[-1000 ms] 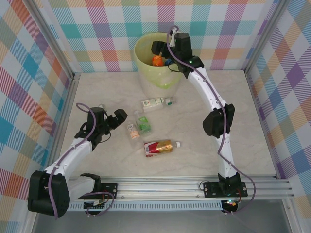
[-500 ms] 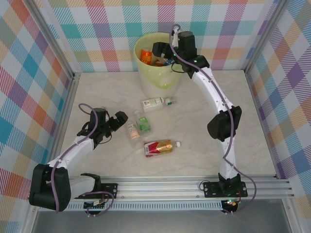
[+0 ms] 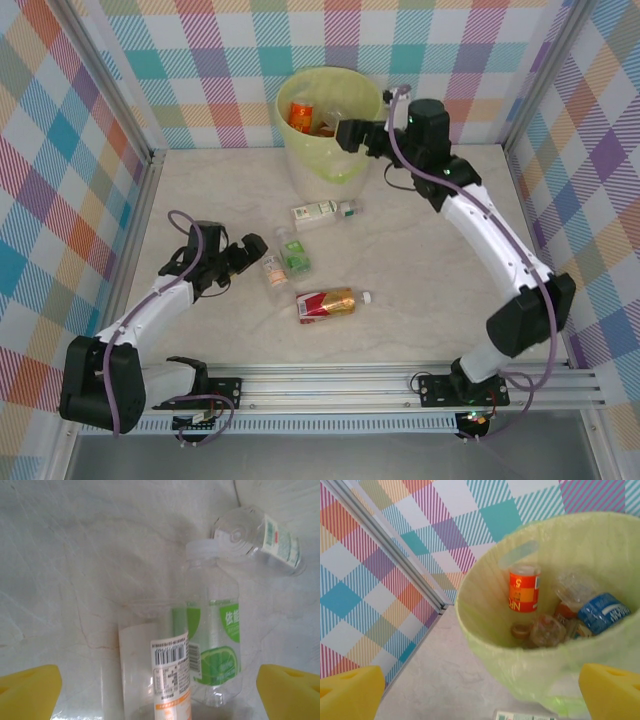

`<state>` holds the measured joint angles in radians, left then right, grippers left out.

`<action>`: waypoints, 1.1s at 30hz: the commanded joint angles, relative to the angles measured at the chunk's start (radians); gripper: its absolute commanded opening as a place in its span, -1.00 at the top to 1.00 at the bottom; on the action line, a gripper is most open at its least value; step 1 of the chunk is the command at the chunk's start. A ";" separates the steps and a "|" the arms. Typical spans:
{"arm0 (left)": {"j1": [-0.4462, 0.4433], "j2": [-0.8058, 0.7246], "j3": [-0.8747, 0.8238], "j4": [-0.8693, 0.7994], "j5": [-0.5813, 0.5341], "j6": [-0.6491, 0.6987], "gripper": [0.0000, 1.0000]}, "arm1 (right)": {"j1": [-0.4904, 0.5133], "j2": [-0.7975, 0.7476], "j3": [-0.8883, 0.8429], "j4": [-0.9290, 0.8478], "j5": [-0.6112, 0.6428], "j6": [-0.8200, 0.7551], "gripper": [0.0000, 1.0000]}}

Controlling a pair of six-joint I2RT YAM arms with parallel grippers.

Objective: Put the plastic bottles in the bin

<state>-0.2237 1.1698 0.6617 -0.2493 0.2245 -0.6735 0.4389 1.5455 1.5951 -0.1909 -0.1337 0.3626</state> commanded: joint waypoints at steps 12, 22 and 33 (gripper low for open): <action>-0.186 0.117 0.089 -0.176 -0.123 -0.034 -0.97 | 0.004 -0.492 -0.636 0.157 0.091 0.049 -0.99; -0.206 0.231 0.132 -0.124 -0.126 -0.036 -0.74 | 0.004 -0.532 -0.683 0.141 0.135 0.046 -0.99; -0.206 0.342 0.176 -0.136 -0.131 0.005 -0.53 | 0.004 -0.487 -0.670 0.150 0.103 0.068 -0.99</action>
<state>-0.4187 1.4818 0.8101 -0.3832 0.1101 -0.6937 0.4389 1.0550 0.9070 -0.0849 -0.0120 0.4107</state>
